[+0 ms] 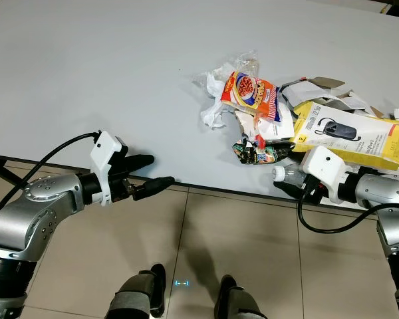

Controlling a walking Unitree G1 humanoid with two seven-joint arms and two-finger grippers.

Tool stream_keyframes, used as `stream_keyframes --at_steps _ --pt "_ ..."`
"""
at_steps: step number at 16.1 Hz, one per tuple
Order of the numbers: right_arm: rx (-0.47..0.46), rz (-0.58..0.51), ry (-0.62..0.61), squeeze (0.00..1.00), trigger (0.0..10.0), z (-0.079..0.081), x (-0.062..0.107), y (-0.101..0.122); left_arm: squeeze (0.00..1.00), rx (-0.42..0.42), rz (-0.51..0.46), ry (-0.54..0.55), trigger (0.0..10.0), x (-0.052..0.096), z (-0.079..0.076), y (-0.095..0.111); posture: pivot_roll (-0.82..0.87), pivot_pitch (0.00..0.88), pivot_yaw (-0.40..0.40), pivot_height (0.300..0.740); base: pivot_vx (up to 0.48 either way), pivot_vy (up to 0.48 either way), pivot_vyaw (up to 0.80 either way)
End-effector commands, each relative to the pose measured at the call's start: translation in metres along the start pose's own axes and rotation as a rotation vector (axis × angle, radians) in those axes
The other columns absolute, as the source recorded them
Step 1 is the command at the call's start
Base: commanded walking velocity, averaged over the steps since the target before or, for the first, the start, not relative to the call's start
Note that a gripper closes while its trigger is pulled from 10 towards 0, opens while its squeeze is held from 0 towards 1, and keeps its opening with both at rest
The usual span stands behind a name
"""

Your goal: Picking trash to rubbish bin

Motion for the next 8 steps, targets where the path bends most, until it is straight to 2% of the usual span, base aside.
stream_keyframes --at_steps 1,8 --pt "-0.060 0.086 0.073 0.00 0.0 0.0208 -0.0063 -0.0286 0.00 0.039 0.053 0.008 10.0 0.0015 -0.0019 -0.0151 0.31 0.314 -0.049 0.740 0.000 0.000 0.00" --pt "-0.064 0.085 0.103 0.00 0.0 0.0289 -0.0102 -0.0303 0.00 0.041 0.049 0.002 10.0 0.0002 -0.0037 -0.0148 0.31 0.311 -0.050 0.740 0.000 0.000 0.00"
Point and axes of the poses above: a point about 5 cm out from each wrist's last joint towards the gripper, its own x axis pointing back from the gripper into the wrist, its own y axis along the axis of the wrist's last joint, z = x × y, the point moved 5 cm from there along -x, pointing out of the wrist towards the gripper, and after that the axes turned 12 degrees about -x, right-handed, at the moved point
